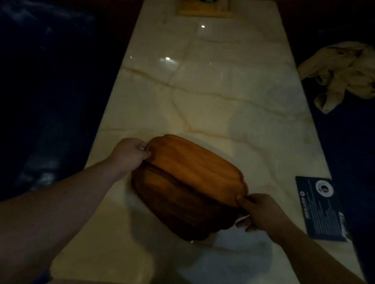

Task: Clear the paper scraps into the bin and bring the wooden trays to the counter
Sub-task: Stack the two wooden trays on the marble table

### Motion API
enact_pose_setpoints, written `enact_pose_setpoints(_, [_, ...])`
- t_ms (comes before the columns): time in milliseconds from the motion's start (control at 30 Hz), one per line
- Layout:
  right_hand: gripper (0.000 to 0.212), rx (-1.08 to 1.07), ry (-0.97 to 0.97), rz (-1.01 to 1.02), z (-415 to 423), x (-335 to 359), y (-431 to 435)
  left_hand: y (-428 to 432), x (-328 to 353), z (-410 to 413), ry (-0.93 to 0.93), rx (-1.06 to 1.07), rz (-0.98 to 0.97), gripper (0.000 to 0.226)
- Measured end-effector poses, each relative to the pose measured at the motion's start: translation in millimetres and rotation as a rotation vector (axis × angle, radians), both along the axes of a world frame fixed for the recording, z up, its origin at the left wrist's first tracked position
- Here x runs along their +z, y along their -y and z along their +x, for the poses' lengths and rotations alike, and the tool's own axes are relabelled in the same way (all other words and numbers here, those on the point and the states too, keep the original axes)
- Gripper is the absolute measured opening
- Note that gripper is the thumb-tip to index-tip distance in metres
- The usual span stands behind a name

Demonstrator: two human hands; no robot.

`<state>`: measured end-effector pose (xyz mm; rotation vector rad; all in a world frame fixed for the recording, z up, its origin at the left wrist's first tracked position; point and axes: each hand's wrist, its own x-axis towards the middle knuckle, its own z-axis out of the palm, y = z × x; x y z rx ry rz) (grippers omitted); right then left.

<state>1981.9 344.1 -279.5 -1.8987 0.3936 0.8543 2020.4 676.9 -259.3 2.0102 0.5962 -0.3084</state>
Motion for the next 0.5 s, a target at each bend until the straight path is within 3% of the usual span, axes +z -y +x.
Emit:
enact_pose_setpoints(200, [0.036,0.006,-0.072,-0.046,-22.1,-13.3,-26.6,-15.2,-21.5,21.9,-0.021,-0.178,0.129,0.016])
enact_pose_setpoints(500, [0.039,0.012,-0.086,-0.126,-35.5,-35.7,-47.0,-24.7,-55.0,23.5,-0.060,-0.204,0.199,0.015])
